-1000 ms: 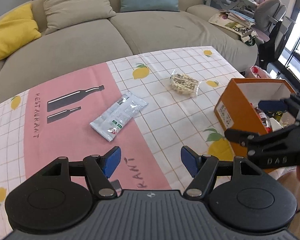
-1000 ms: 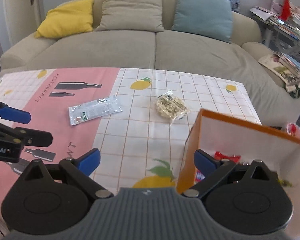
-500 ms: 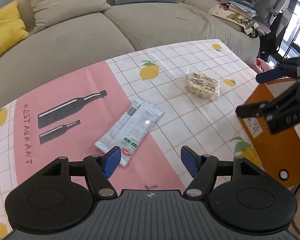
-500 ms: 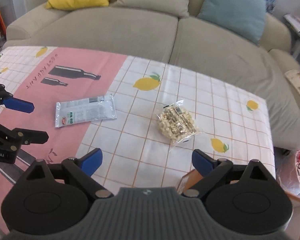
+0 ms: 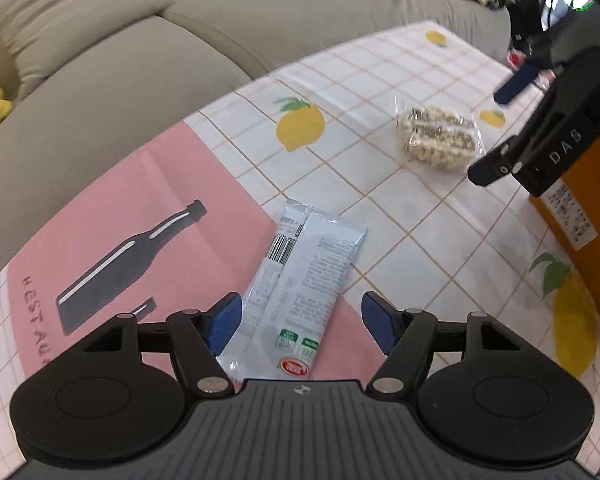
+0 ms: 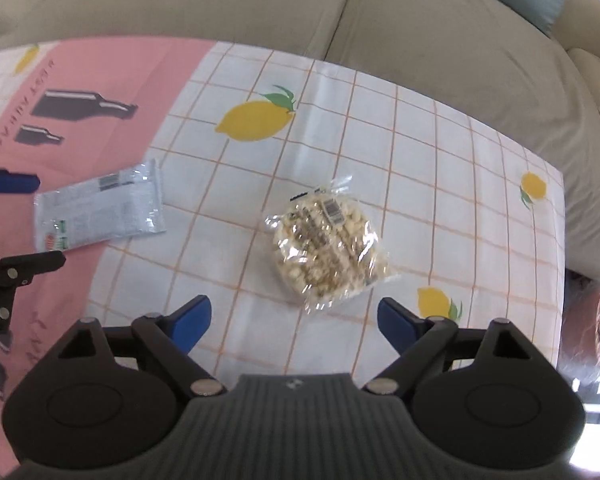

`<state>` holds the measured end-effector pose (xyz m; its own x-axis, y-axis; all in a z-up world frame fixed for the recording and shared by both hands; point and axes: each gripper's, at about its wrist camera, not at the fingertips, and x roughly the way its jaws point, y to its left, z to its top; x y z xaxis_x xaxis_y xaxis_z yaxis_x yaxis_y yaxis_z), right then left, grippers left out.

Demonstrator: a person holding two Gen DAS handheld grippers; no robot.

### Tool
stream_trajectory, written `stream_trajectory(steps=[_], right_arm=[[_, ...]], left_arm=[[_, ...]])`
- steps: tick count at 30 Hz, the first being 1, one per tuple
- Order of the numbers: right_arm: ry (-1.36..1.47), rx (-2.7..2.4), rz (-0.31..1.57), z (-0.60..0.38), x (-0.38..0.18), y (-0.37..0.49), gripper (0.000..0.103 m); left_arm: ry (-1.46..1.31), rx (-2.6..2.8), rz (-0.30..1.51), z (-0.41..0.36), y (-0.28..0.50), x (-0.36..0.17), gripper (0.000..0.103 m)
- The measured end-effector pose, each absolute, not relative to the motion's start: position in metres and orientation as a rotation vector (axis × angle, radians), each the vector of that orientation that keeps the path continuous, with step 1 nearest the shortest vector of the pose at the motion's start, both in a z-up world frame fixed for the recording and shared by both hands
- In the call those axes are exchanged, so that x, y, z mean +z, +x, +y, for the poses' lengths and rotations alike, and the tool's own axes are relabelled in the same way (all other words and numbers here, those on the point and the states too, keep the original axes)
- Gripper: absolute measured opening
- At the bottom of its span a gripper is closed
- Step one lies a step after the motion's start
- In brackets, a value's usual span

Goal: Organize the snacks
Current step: 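Grasp the white-green bar packet with the left tool while the right tool grasps the rice-cracker bag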

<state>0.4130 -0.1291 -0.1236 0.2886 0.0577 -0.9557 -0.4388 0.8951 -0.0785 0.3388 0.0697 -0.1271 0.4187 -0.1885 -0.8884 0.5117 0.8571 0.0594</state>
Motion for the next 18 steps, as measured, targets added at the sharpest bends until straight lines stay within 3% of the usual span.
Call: stream_trajectory(steps=[18], right_arm=[[-0.442,0.368,1.367,-0.119,-0.166,0.476,0.097]], left_arm=[[0.425,-0.507,1.110,0.058,0.366,-0.156,0.086]])
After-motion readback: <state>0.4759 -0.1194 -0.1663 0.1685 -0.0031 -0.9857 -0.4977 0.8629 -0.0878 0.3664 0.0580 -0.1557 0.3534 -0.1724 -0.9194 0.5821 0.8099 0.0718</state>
